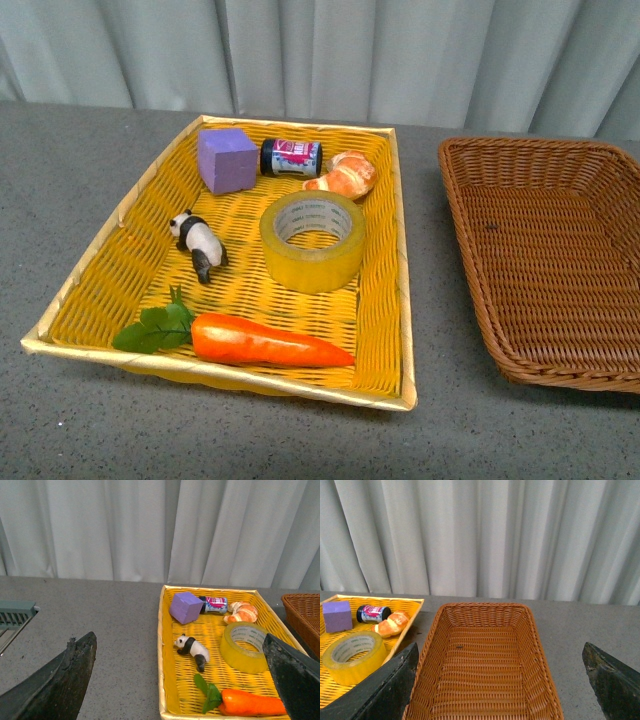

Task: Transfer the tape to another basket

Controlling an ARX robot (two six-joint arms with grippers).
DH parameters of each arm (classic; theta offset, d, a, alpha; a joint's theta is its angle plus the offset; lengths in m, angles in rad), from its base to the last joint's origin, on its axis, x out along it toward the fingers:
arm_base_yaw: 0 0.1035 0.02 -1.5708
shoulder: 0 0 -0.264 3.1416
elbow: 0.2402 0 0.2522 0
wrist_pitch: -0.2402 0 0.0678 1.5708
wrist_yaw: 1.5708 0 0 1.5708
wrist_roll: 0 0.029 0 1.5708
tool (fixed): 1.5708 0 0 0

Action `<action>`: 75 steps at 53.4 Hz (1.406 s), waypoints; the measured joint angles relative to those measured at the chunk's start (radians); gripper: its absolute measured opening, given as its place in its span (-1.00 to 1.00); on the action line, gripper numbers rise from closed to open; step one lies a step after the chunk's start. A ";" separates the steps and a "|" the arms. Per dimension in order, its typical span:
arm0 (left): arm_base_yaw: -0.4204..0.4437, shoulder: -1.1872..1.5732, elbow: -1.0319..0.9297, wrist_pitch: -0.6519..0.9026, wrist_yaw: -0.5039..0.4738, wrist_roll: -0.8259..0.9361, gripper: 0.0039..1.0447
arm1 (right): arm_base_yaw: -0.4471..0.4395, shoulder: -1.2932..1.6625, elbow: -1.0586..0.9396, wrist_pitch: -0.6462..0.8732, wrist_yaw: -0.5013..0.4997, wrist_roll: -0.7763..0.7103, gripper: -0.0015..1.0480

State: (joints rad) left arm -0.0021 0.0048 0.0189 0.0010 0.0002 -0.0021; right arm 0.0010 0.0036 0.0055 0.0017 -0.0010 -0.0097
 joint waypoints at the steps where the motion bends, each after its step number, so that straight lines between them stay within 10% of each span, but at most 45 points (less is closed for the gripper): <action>1: 0.000 0.000 0.000 0.000 0.000 0.000 0.88 | 0.000 0.000 0.000 0.000 0.000 0.000 0.82; 58: 0.000 0.000 0.000 0.000 -0.001 0.000 0.88 | 0.000 0.000 0.000 0.000 0.000 0.000 0.82; 64: -0.083 0.124 0.041 -0.124 -0.308 -0.099 0.88 | 0.000 0.000 0.000 0.000 0.001 0.000 0.82; 75: -0.083 0.432 0.095 0.087 -0.265 -0.162 0.88 | 0.000 0.000 0.000 0.000 -0.001 0.000 0.82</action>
State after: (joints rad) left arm -0.0849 0.4366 0.1139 0.0883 -0.2649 -0.1638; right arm 0.0010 0.0036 0.0055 0.0017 -0.0017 -0.0097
